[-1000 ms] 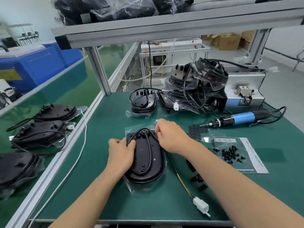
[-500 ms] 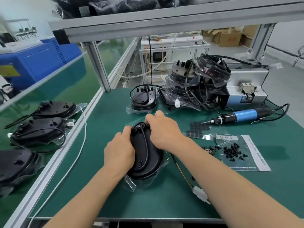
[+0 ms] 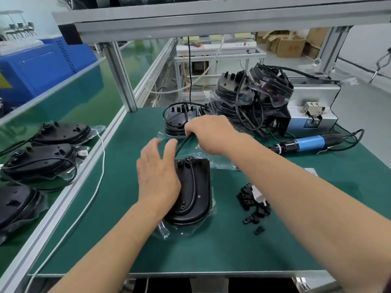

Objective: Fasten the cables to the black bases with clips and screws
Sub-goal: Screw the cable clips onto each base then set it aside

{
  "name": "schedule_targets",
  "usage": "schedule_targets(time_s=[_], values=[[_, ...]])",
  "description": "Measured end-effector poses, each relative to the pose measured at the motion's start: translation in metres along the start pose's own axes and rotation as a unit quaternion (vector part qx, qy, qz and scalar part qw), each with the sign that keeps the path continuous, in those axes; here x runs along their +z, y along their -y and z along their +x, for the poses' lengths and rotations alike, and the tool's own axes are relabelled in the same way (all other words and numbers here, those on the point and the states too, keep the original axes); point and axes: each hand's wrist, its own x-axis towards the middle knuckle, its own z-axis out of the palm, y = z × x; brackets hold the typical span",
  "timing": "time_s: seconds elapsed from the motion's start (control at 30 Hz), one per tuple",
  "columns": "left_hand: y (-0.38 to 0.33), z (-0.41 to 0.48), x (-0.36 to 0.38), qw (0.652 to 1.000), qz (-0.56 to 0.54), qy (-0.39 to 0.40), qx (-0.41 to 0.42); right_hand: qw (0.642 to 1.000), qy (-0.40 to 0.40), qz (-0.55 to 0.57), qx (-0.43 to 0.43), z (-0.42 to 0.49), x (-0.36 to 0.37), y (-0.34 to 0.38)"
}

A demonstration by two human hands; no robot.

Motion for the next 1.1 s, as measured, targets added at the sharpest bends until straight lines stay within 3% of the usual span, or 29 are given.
schedule_targets(time_s=[0.07, 0.17, 0.23, 0.33, 0.43, 0.53, 0.6, 0.7, 0.87, 1.1], values=[[-0.002, -0.002, -0.008, 0.991, -0.017, -0.049, 0.119, 1.0, -0.006, 0.021, -0.009, 0.009, 0.0, -0.001], [-0.011, -0.011, -0.019, 0.974, 0.045, 0.128, 0.183, 0.996, -0.05, 0.077, -0.024, 0.024, -0.006, 0.001], [-0.014, -0.017, -0.017, 0.965, 0.056, 0.199, 0.159, 0.99, -0.05, 0.115, -0.06, 0.031, -0.011, 0.001], [-0.017, -0.014, -0.016, 0.977, -0.056, 0.196, 0.064, 0.986, -0.038, 0.113, -0.112, 0.025, -0.011, 0.001], [-0.01, -0.005, -0.013, 0.976, -0.095, 0.197, 0.008, 0.96, -0.094, 0.234, -0.126, -0.008, -0.007, -0.005], [-0.002, 0.001, -0.015, 0.961, -0.138, 0.238, 0.013, 0.945, 0.059, 0.3, -0.116, -0.05, -0.006, -0.019], [0.004, 0.005, -0.015, 0.963, -0.141, 0.23, 0.017, 0.937, 0.194, 0.268, -0.111, -0.074, -0.002, -0.027], [0.013, 0.013, -0.014, 0.969, -0.133, 0.21, -0.022, 0.925, 0.303, 0.203, -0.109, -0.102, 0.01, -0.032], [0.018, 0.017, -0.01, 0.966, -0.136, 0.216, -0.053, 0.921, 0.359, 0.123, -0.086, -0.121, 0.02, -0.034], [0.019, 0.013, -0.008, 0.964, -0.152, 0.208, -0.065, 0.922, 0.351, 0.144, -0.077, -0.123, 0.02, -0.038]])
